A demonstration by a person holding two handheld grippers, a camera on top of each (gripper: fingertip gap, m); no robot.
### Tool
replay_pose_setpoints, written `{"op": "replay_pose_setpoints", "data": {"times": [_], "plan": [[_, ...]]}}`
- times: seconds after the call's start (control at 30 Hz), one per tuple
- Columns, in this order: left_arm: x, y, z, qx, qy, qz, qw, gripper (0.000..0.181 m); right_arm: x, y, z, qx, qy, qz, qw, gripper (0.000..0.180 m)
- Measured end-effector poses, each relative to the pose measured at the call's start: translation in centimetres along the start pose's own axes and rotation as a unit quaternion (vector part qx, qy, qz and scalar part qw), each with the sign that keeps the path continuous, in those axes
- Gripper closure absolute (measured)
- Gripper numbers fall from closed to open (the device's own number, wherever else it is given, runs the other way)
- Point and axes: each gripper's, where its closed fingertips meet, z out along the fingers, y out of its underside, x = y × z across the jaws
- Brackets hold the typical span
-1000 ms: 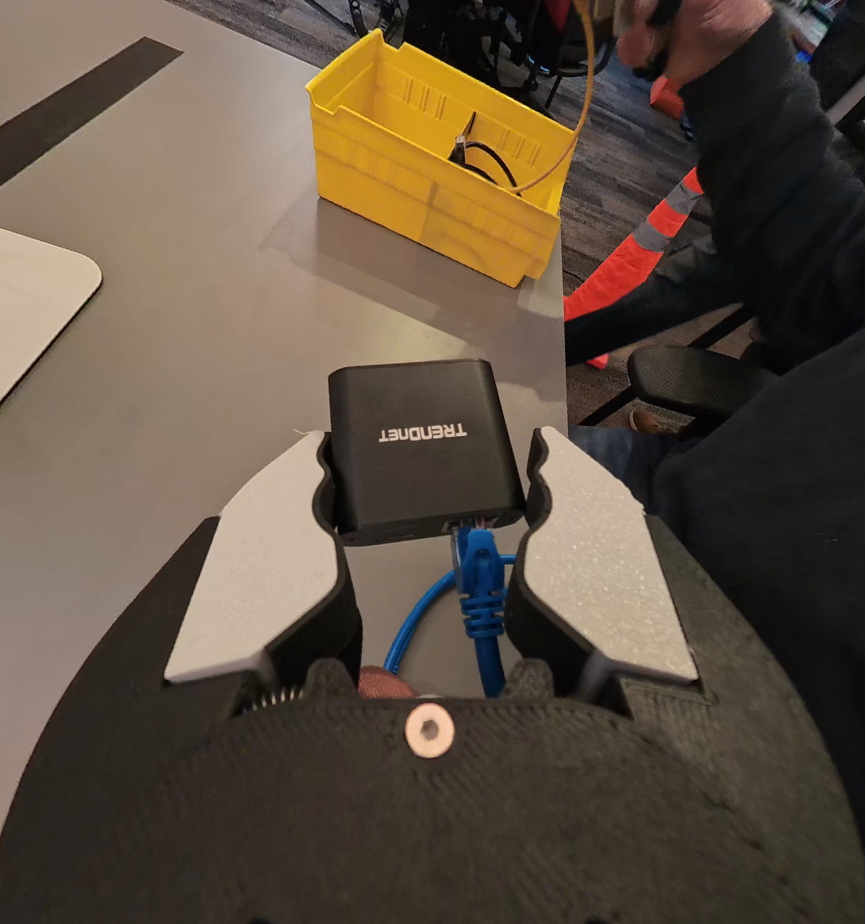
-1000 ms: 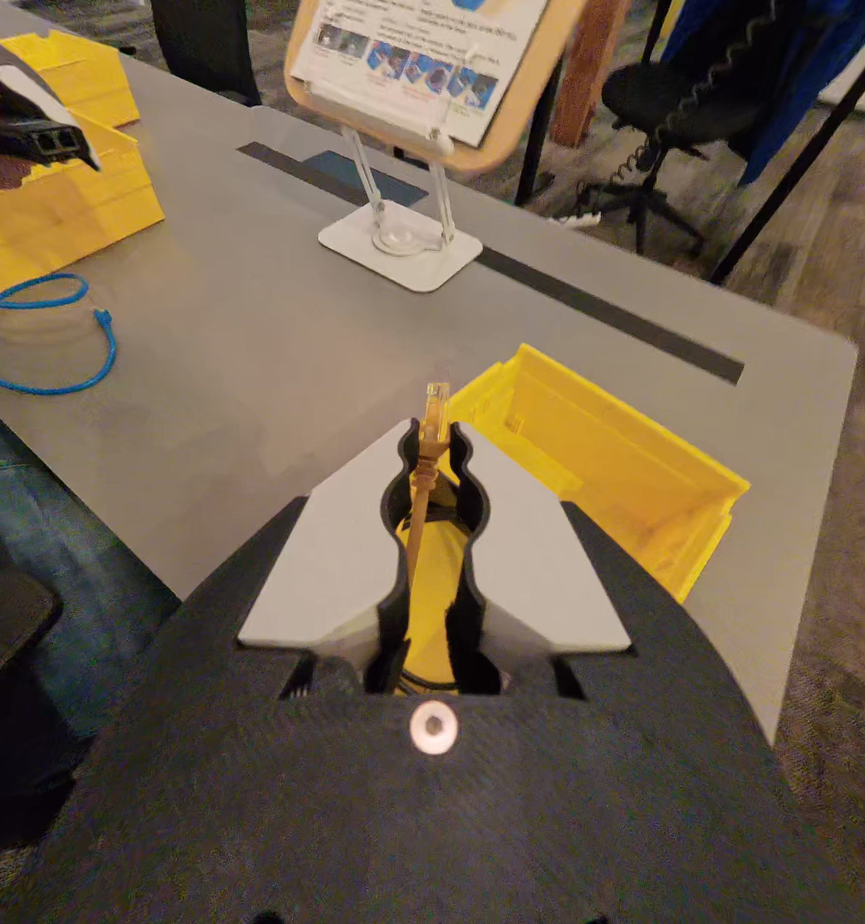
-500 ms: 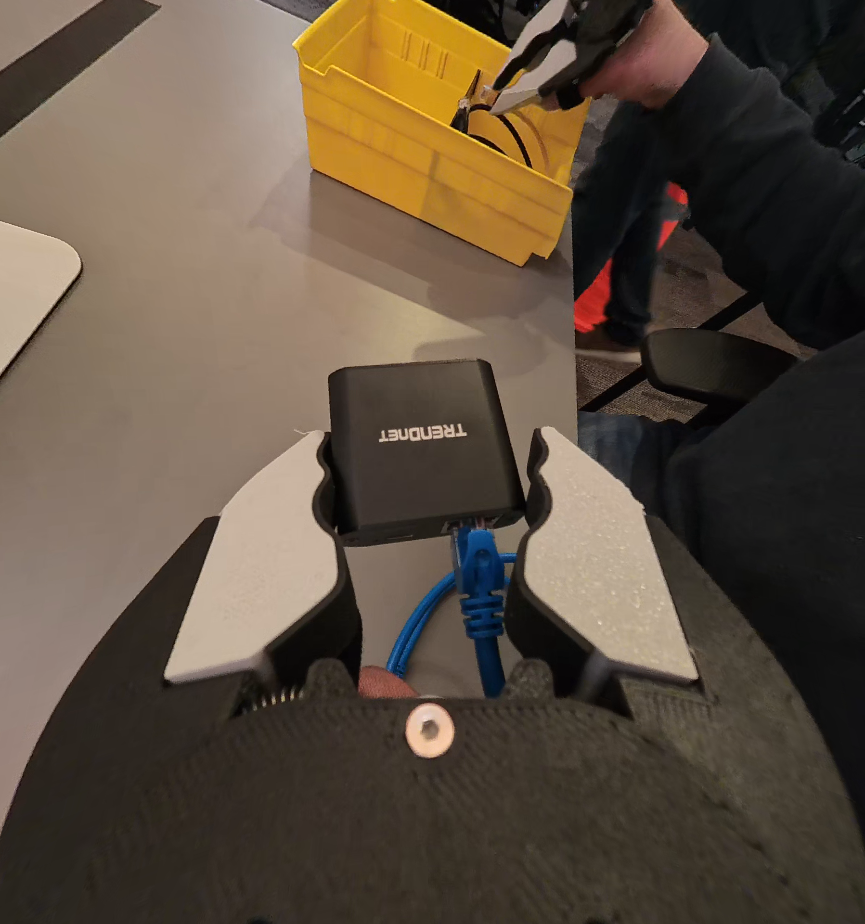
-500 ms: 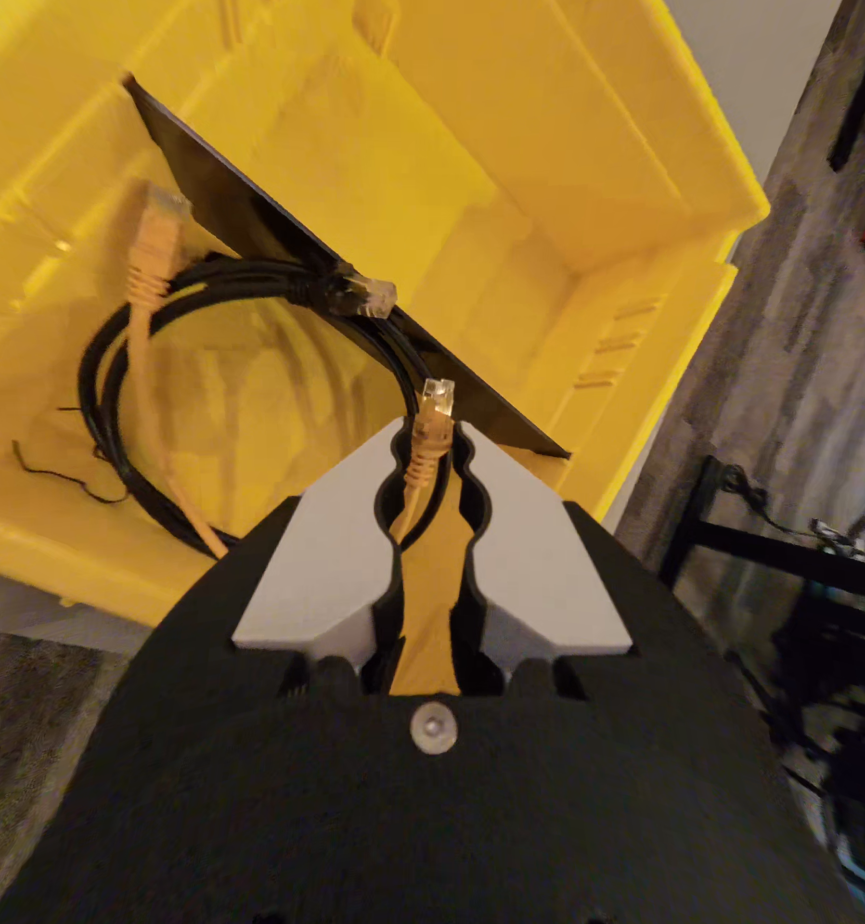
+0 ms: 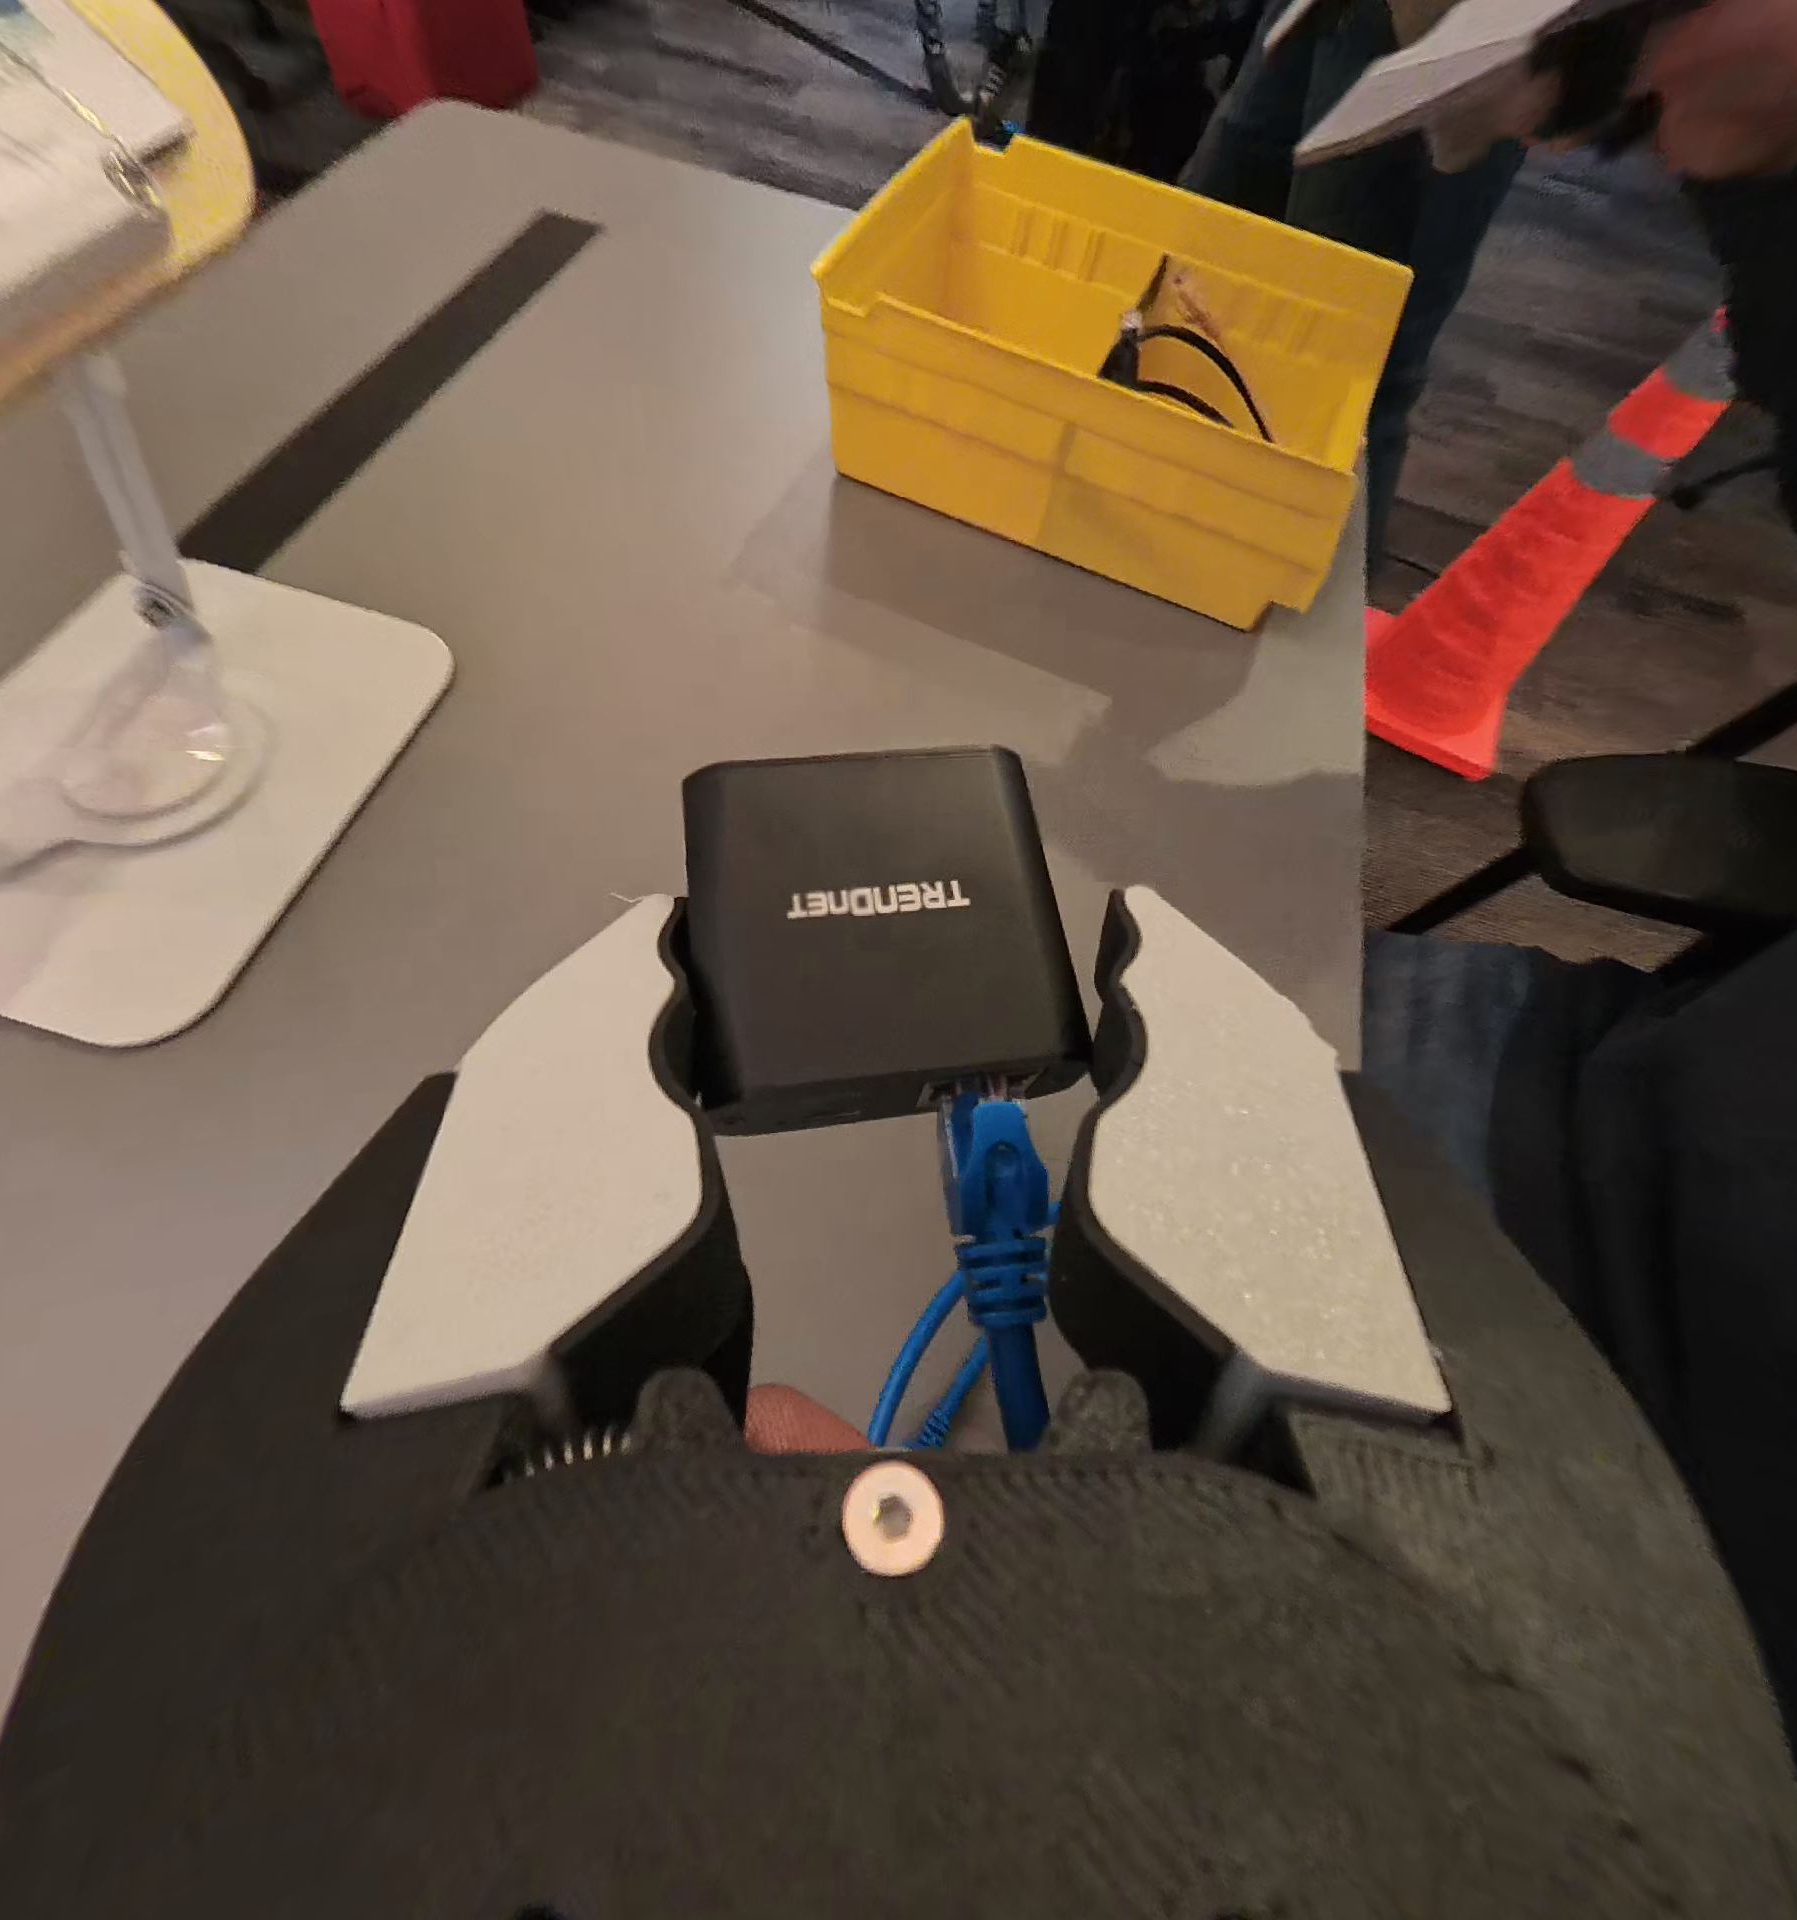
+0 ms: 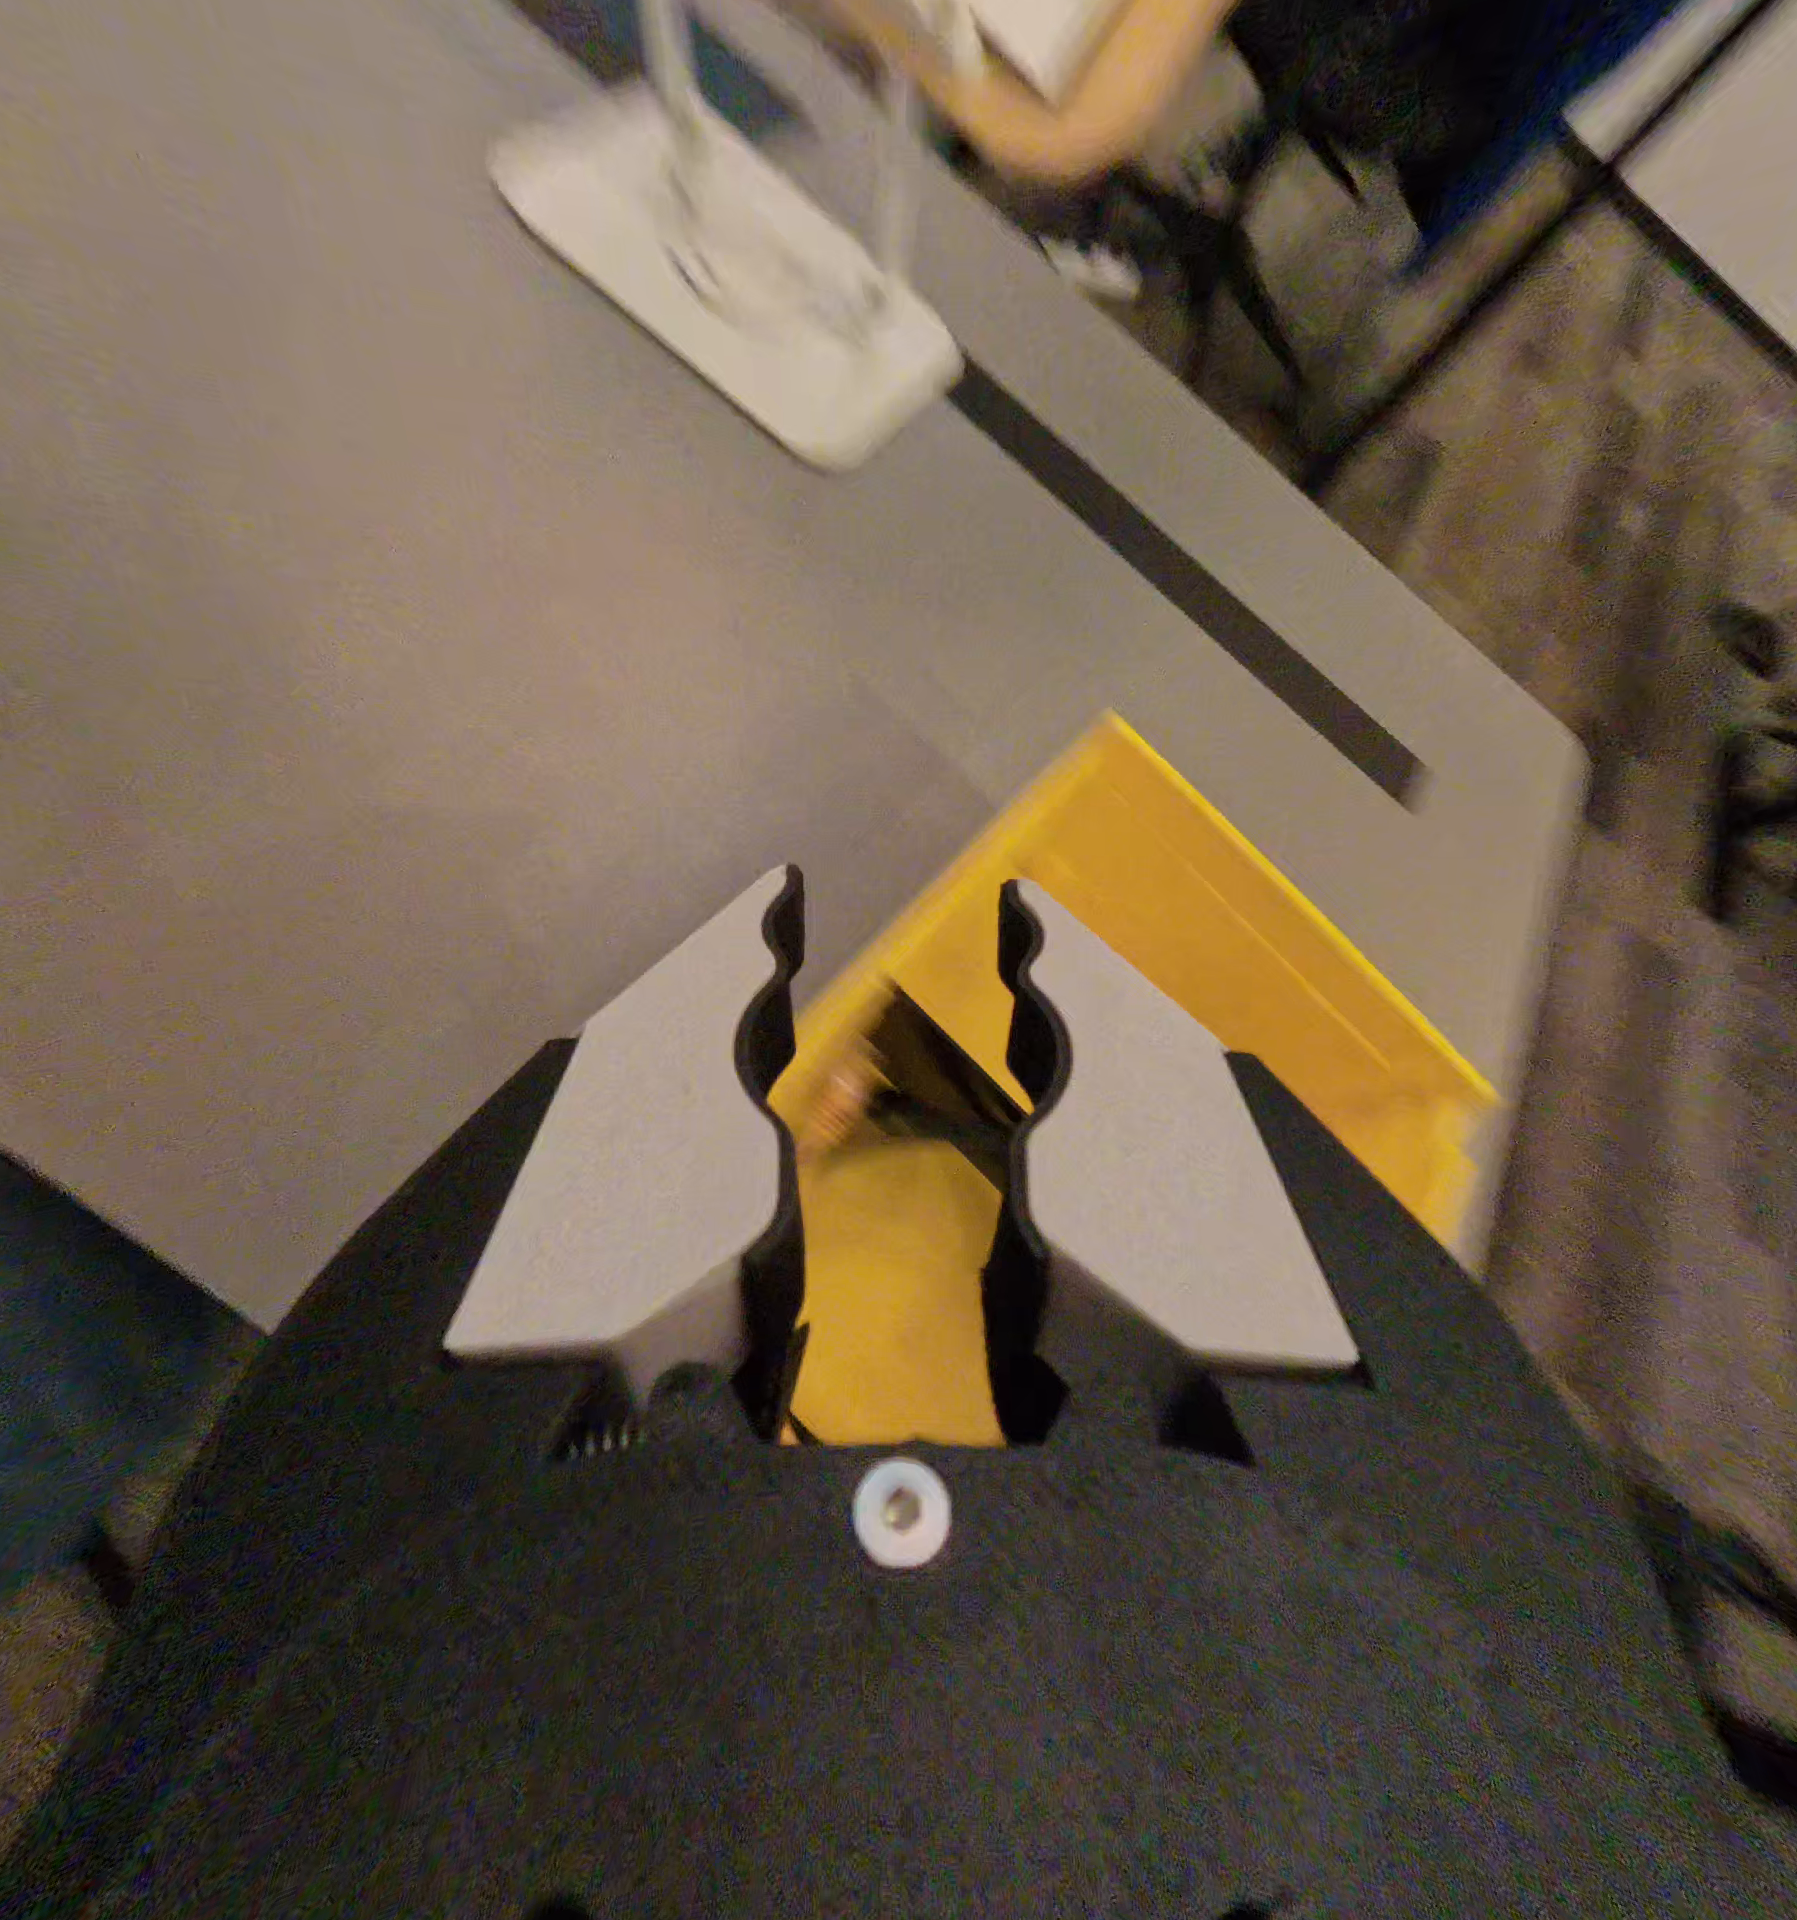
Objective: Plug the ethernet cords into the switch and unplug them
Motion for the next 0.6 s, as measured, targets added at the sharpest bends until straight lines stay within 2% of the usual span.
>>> {"op": "replay_pose_setpoints", "data": {"times": [0.03, 0.1, 0.2, 0.3, 0.37, 0.43, 0.5, 0.53, 0.6], "plan": [[0.1, -0.5, 0.3, 0.004, -0.012, 0.013, 1.000, 0.107, -3.4, -3.0, 0.4, 0.066, -0.067, 0.033, 0.995, 0.145], [0.3, -1.4, 0.9, 0.010, -0.043, 0.045, 0.998, 0.107, -9.4, -7.4, 1.8, 0.138, -0.176, 0.085, 0.971, 0.137], [0.8, -2.6, 2.1, 0.020, -0.069, 0.078, 0.994, 0.108, -16.4, -10.8, 5.6, 0.150, -0.298, 0.140, 0.932, 0.120], [1.5, -3.3, 3.2, 0.025, -0.097, 0.122, 0.987, 0.107, -20.0, -13.9, 8.3, 0.175, -0.367, 0.203, 0.891, 0.121], [1.8, -3.7, 3.6, 0.021, -0.130, 0.164, 0.978, 0.108, -22.3, -15.2, 9.3, 0.167, -0.438, 0.239, 0.850, 0.108], [2.0, -3.9, 4.0, 0.017, -0.161, 0.205, 0.965, 0.107, -22.6, -17.0, 9.1, 0.200, -0.486, 0.280, 0.804, 0.115], [2.0, -4.1, 4.2, 0.017, -0.194, 0.248, 0.949, 0.107, -23.1, -17.6, 9.4, 0.207, -0.504, 0.283, 0.789, 0.126], [2.1, -4.2, 4.3, 0.020, -0.203, 0.260, 0.944, 0.107, -23.5, -17.7, 9.6, 0.208, -0.513, 0.280, 0.784, 0.139], [1.8, -4.0, 4.3, 0.019, -0.216, 0.269, 0.938, 0.107, -23.2, -17.9, 10.0, 0.215, -0.512, 0.272, 0.786, 0.154]]}}
